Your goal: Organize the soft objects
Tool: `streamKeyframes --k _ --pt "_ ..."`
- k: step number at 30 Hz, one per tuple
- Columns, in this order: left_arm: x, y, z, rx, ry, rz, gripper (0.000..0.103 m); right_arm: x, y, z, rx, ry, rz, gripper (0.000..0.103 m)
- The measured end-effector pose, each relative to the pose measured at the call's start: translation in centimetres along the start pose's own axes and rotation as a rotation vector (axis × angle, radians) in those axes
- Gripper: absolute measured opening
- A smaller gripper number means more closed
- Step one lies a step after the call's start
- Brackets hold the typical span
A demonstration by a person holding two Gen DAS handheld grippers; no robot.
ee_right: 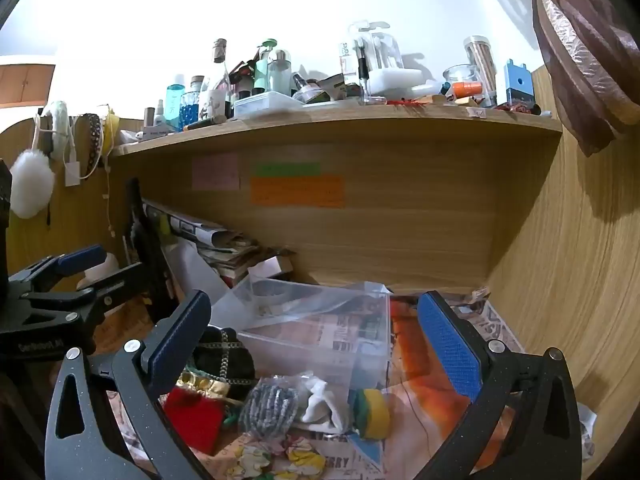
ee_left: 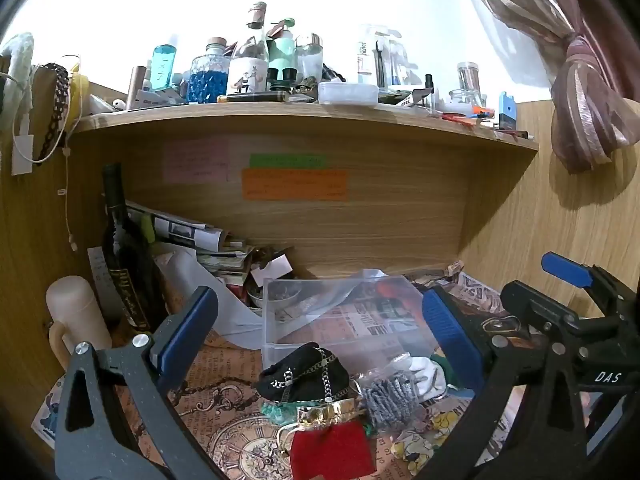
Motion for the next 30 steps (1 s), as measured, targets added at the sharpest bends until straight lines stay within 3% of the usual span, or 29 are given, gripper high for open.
streamKeyframes --k 30 --pt "0.46 0.33 0.30 -0.003 0.023 0.002 0.103 0.30 -0.03 -0.04 0.007 -0.007 0.041 0.103"
Point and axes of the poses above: each gripper's, at about its wrist camera, not at the fingertips, and z roughly the way its jaws point, x to its right, y to its underside, the point moved 7 cm from there along z, roughly the way its jaws point, and after that the axes turned 7 degrees about -z, right-handed, at the moved point
